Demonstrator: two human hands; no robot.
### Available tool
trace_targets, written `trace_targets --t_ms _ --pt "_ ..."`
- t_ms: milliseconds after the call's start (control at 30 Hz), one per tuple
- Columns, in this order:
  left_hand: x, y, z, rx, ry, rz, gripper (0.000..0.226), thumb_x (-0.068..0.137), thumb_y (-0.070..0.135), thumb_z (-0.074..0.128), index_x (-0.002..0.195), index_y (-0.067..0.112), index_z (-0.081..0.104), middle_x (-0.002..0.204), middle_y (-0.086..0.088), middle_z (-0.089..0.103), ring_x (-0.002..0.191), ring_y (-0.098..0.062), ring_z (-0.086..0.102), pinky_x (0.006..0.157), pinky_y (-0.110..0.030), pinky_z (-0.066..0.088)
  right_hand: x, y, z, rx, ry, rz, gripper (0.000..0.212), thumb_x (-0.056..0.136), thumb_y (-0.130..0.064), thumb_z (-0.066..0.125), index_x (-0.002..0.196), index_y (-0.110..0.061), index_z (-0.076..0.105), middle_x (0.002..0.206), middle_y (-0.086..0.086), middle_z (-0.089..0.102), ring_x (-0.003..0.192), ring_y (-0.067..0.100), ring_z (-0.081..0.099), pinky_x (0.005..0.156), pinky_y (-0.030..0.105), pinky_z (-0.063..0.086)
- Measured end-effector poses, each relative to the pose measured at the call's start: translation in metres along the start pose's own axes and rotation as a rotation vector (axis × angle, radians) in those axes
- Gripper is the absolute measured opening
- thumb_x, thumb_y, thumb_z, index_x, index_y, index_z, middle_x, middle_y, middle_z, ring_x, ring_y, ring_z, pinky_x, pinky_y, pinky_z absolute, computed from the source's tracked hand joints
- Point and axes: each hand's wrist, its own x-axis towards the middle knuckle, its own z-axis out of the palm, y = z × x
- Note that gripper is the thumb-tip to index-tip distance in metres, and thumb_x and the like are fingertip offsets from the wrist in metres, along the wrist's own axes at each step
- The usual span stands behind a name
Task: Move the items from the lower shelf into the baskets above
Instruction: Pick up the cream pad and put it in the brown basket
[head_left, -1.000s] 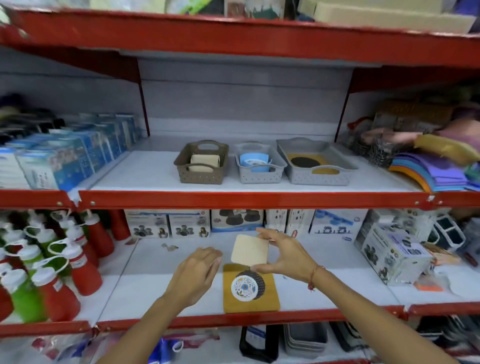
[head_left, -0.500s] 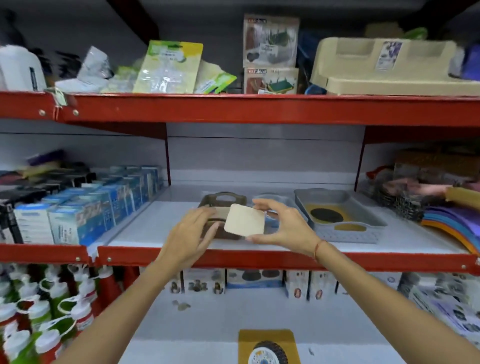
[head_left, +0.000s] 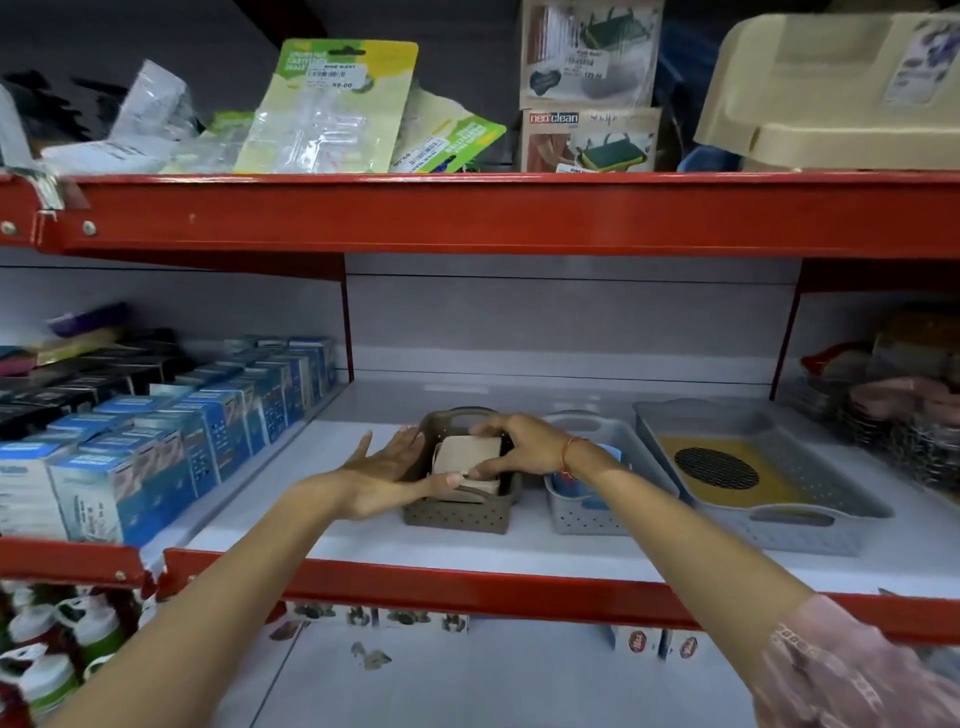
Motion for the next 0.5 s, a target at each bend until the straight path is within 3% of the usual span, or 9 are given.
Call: trace_targets --t_ms 233,333,367,433,467,500 --pt "0.001 0.000 0.002 0.006 0.002 0.000 0.111 0.056 0.092 -0.001 0.149 0.033 -0.015 0.160 0.005 -0.016 0.145 -0.010 -0.020 0.118 -0.044 -0.017 -0.005 -0.011 -0.006 -0.081 -0.152 -0.009 0.048 0.086 -0.041 0.061 0.132 -0.027 0.055 0.145 -0.002 0.047 0.132 0.018 0.042 0.110 0.032 0.031" --pt "-0.001 0.003 0.001 0.016 -0.002 -0.011 0.102 0.064 0.087 0.003 0.148 0.032 -0.015 0.160 0.004 -0.015 0.146 -0.011 -0.019 0.118 -0.044 -0.016 0.009 0.014 0.003 -0.157 -0.172 0.064 0.044 0.088 -0.044 0.055 0.130 -0.032 0.055 0.143 -0.005 0.048 0.133 0.014 0.039 0.109 0.033 0.028" --pt "-0.002 0.004 0.001 0.021 -0.005 -0.016 0.099 0.067 0.085 0.005 0.149 0.032 -0.015 0.160 0.004 -0.015 0.146 -0.011 -0.019 0.118 -0.044 -0.016 -0.004 0.008 -0.002 -0.246 -0.142 0.085 0.042 0.090 -0.038 0.054 0.130 -0.028 0.055 0.142 0.000 0.048 0.135 0.018 0.037 0.108 0.034 0.028" --pt "-0.004 0.007 -0.001 0.029 -0.001 -0.025 0.092 0.074 0.081 0.008 0.149 0.031 -0.013 0.160 0.004 -0.013 0.146 -0.011 -0.018 0.118 -0.044 -0.015 -0.011 0.003 -0.006 -0.439 -0.202 0.046 0.042 0.098 -0.014 0.041 0.138 -0.002 0.044 0.148 0.019 0.036 0.140 0.030 0.030 0.113 0.040 0.022" --pt "-0.006 0.008 -0.001 0.035 0.008 -0.029 0.091 0.076 0.080 0.009 0.149 0.031 -0.012 0.160 0.004 -0.012 0.146 -0.011 -0.017 0.118 -0.044 -0.015 -0.021 -0.005 -0.008 -0.451 -0.211 0.013 0.043 0.101 -0.011 0.032 0.140 0.006 0.035 0.150 0.022 0.032 0.137 0.030 0.031 0.114 0.039 0.018" --pt "-0.007 0.009 -0.001 0.037 0.021 -0.034 0.090 0.078 0.079 0.010 0.150 0.030 -0.010 0.160 0.004 -0.011 0.146 -0.011 -0.016 0.118 -0.043 -0.015 -0.023 -0.004 -0.006 -0.415 -0.163 -0.021 0.046 0.102 -0.020 0.028 0.141 0.002 0.036 0.151 0.018 0.032 0.135 0.026 0.033 0.115 0.040 0.018"
